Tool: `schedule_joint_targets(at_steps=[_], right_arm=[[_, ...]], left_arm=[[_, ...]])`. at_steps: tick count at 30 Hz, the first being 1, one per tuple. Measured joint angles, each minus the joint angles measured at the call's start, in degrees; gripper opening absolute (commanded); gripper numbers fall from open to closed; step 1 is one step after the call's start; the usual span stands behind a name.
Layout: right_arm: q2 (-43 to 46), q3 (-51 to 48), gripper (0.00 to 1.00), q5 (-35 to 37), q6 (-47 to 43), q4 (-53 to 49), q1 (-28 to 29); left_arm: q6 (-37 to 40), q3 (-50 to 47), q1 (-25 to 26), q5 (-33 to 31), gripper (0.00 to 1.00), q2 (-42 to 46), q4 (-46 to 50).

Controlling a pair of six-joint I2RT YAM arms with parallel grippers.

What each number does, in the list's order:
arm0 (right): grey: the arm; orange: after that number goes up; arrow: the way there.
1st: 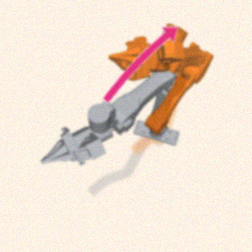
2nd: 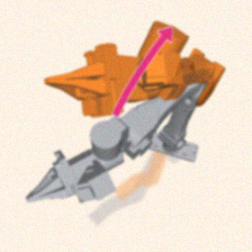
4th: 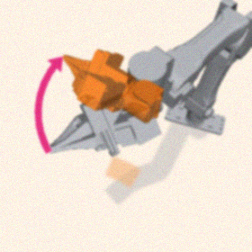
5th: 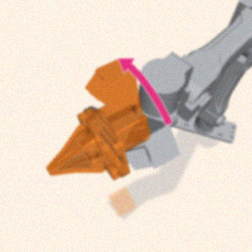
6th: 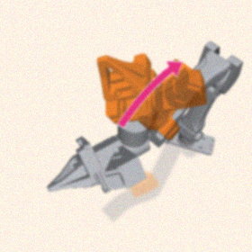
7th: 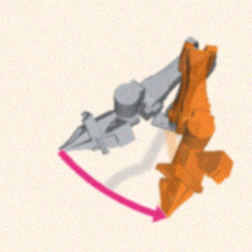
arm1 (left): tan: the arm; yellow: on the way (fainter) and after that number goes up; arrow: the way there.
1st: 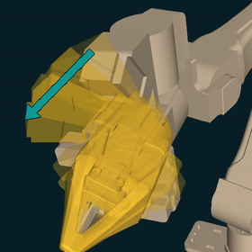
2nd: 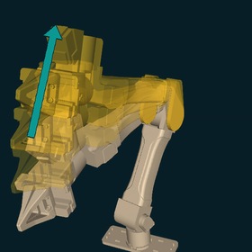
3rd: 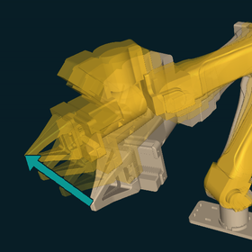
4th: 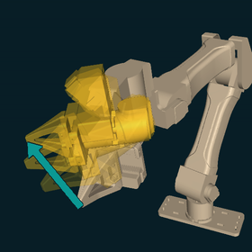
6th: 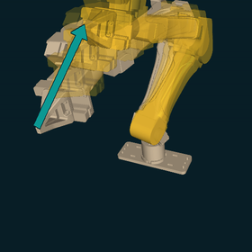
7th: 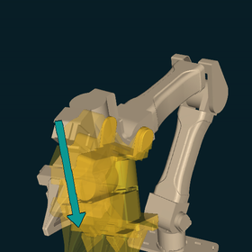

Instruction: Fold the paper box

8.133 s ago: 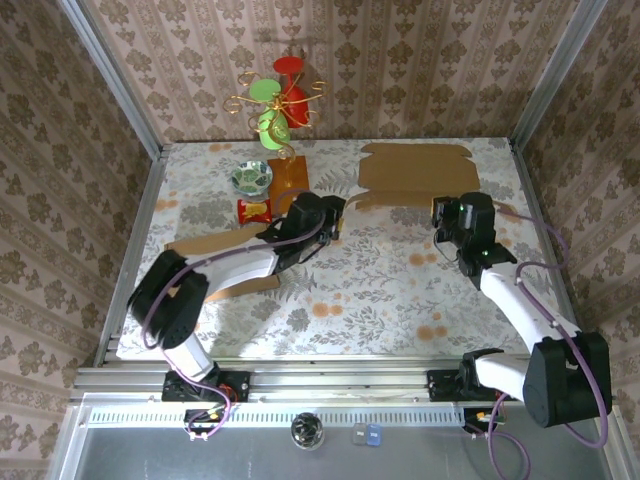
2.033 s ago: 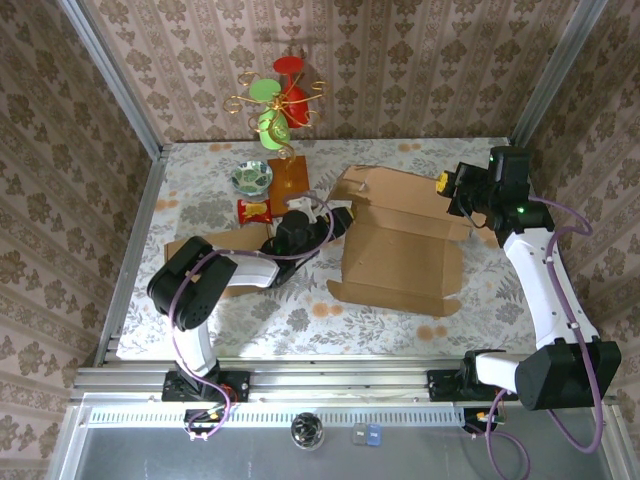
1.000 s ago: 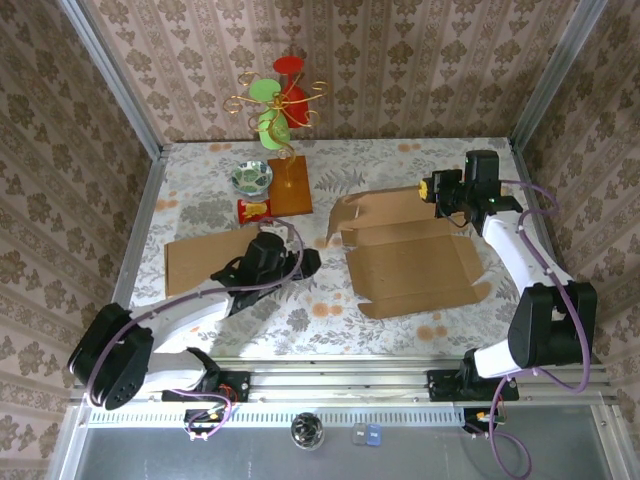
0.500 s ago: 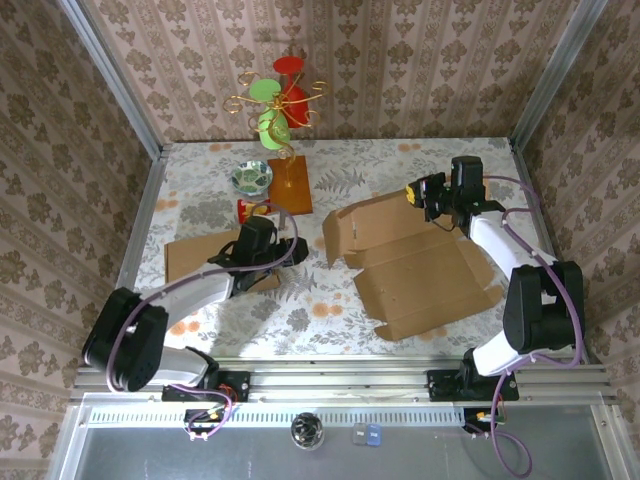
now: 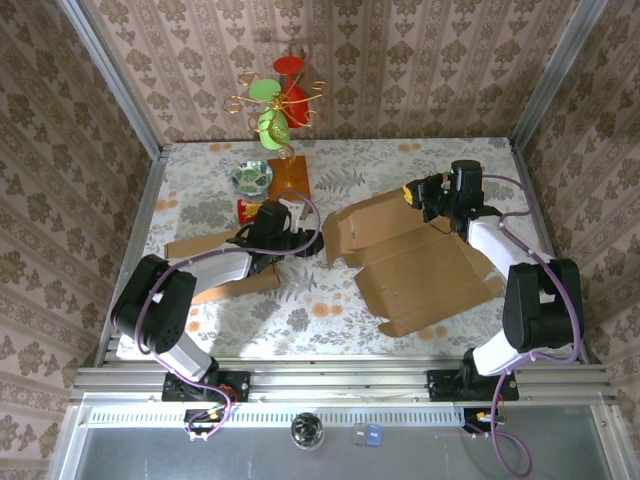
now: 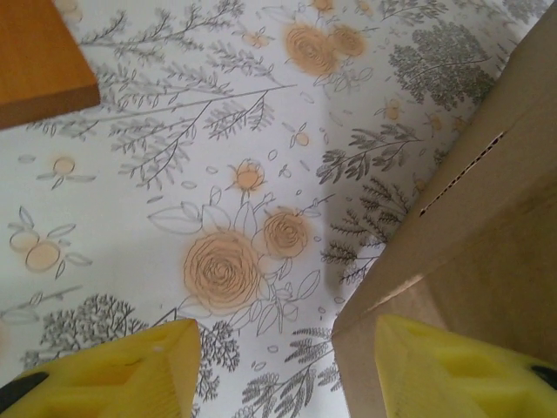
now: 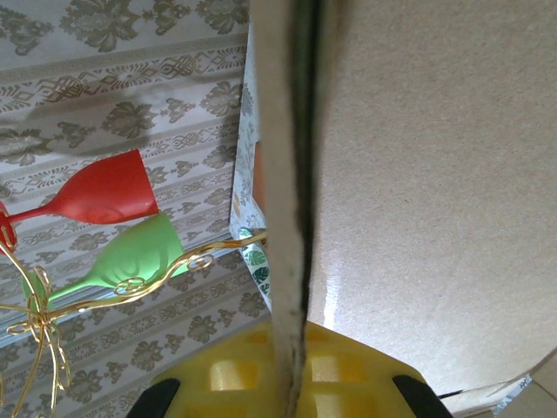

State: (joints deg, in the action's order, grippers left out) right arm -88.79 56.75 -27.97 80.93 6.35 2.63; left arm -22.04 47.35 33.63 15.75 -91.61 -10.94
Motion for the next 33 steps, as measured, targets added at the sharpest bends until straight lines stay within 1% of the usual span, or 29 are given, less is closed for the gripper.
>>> schedule_joint_targets(at_steps=[9,19,24,33], right_arm=[[-0.85,-0.26,0.00,-1.36,0.00,3.26,0.00],[-1.70,-0.26,0.00,-1.84,0.07,4.94,0.00],[-1.81,-0.26,0.00,-2.12,0.24,5.92,-0.02],[-2.08,-0.26,0.00,-2.58,0.46,7.06,0.00]], left_arm=[[6.95,2.14,2.62,1.88,0.58,-1.44,-0.20],[11.45,5.42,4.22,2.12,0.59,-3.21,1.51],[12.76,6.99,5.09,2.12,0.55,-3.96,2.38],[14.38,9.01,6.93,2.29,0.52,-5.16,2.71]])
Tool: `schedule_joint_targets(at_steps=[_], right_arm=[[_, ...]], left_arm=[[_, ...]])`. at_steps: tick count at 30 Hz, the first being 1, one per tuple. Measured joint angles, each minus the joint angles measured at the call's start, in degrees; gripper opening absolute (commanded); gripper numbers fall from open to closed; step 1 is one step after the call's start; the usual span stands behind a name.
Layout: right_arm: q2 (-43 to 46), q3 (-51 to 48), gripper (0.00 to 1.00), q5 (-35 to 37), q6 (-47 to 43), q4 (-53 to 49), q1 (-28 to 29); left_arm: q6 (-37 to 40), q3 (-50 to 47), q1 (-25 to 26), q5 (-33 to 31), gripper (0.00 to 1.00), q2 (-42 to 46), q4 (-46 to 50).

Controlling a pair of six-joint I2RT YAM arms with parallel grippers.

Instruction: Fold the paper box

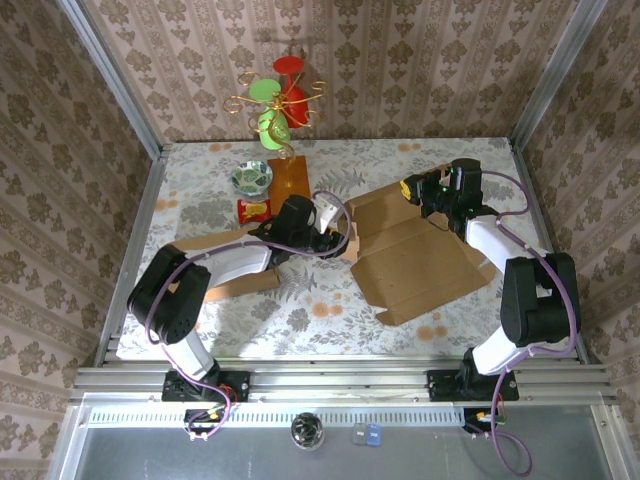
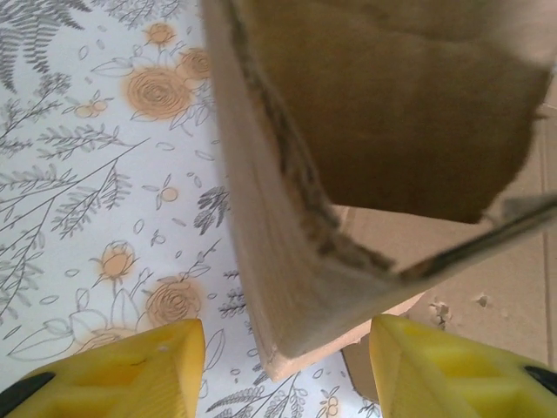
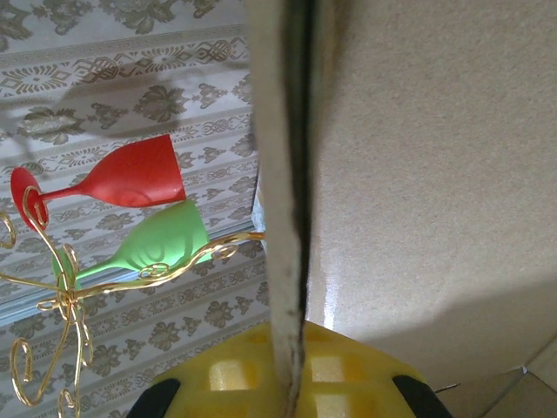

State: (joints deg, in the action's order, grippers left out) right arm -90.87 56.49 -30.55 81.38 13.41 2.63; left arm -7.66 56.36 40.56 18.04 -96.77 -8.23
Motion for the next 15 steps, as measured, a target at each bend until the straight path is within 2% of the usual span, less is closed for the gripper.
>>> schedule_joint_targets(at_steps=[6,15], right_arm=[[0.00,-0.57,0.00,0.02,0.48,0.76,0.00],[0.07,-3.08,0.00,0.13,1.07,3.63,0.37]], left_arm=[[0.00,0.90,0.63,-0.42,0.49,-0.63,0.15],[-0.31,1.22,1.22,-2.86,0.51,-2.14,0.09]])
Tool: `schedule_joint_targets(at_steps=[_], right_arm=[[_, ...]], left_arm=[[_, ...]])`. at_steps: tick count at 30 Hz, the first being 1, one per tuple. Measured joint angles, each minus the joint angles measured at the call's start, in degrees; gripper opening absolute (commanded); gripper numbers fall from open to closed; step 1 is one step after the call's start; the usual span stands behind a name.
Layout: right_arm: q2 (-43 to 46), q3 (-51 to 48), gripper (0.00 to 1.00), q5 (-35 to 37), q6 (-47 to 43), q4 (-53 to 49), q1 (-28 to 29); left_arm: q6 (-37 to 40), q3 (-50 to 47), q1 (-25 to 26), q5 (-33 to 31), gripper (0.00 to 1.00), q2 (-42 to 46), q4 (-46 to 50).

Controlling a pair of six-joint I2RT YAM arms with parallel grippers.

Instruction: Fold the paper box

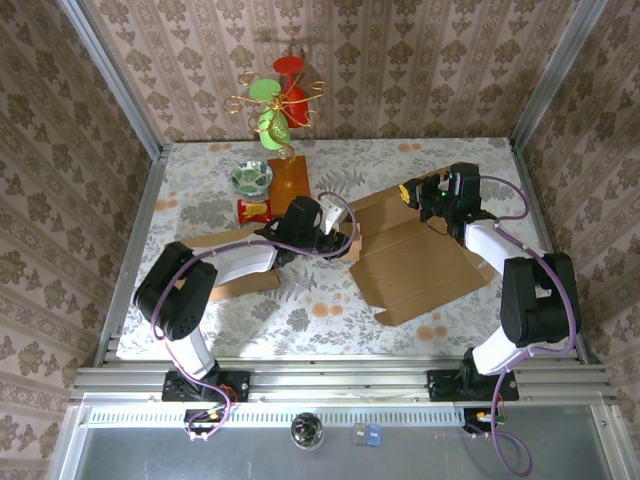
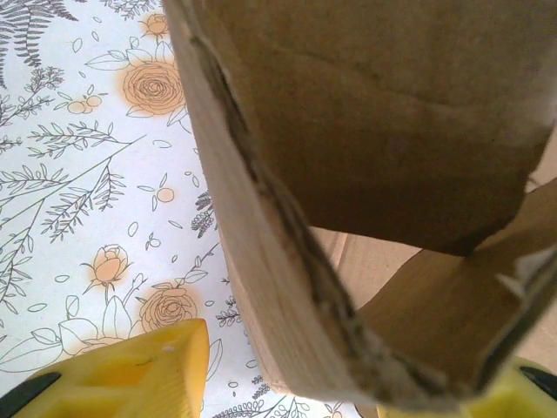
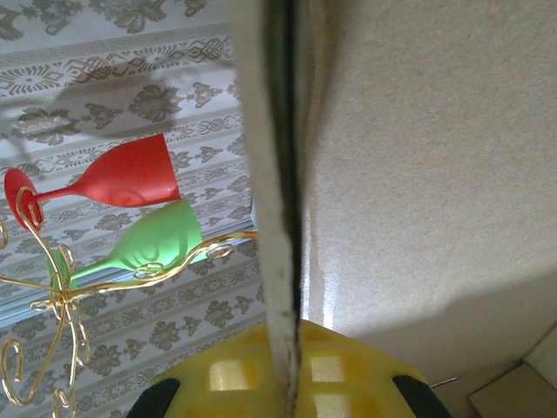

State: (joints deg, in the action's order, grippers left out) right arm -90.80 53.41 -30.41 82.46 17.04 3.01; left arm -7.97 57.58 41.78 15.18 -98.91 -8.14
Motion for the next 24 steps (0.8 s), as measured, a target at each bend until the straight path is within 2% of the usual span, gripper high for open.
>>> schedule_joint_targets(at_steps=[7,15,24], right_arm=[[1.29,-4.96,0.00,1.84,0.44,7.61,1.27],[1.62,-12.33,0.00,5.46,4.24,21.64,2.75],[1.29,-15.96,0.00,8.17,6.32,29.24,4.11]], left_arm=[[-1.51,0.00,0.85,-1.73,0.48,-0.04,-0.35],[-3.43,0.00,2.36,-6.10,0.48,-0.15,-1.29],[-5.49,0.00,2.95,-9.68,0.47,-0.83,-1.79]])
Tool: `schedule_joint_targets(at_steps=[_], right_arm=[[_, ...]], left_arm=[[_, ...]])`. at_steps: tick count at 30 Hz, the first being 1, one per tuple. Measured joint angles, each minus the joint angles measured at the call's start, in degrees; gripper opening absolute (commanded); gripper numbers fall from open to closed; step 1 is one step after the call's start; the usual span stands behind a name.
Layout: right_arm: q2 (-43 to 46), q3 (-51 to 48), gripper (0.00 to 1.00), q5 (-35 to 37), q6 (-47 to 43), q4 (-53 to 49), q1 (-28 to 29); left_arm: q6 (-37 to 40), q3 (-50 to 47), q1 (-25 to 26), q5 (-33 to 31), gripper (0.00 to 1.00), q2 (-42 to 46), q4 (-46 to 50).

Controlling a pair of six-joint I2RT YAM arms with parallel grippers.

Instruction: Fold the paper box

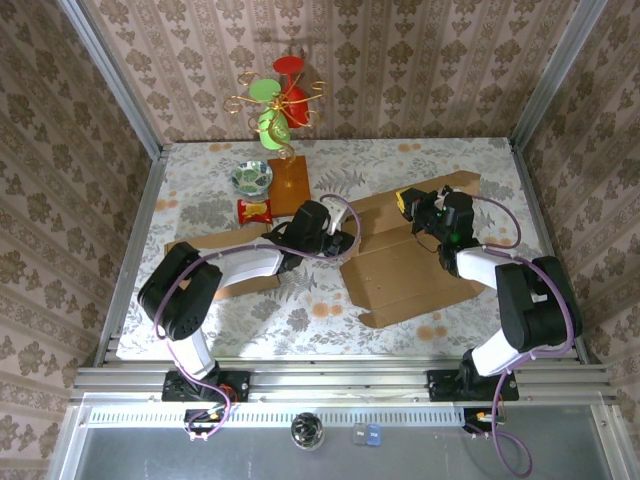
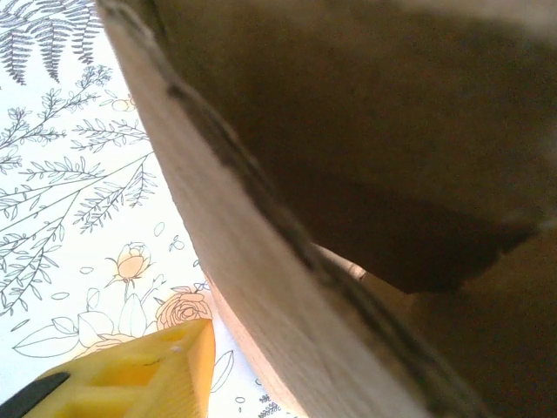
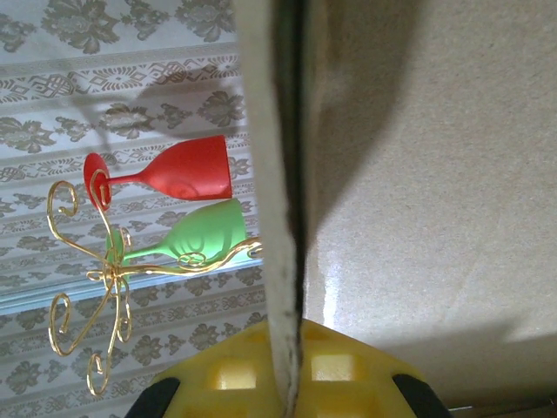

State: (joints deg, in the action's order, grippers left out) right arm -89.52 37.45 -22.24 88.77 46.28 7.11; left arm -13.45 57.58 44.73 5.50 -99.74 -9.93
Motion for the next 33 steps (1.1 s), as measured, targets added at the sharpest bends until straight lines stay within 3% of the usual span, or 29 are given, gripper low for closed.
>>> schedule_joint_targets(at_steps=[33], right_arm=[[-3.23,-5.11,0.00,8.90,3.19,14.67,4.79]], left_arm=[[-7.21,0.24,1.38,-7.28,0.44,-2.19,-5.11]])
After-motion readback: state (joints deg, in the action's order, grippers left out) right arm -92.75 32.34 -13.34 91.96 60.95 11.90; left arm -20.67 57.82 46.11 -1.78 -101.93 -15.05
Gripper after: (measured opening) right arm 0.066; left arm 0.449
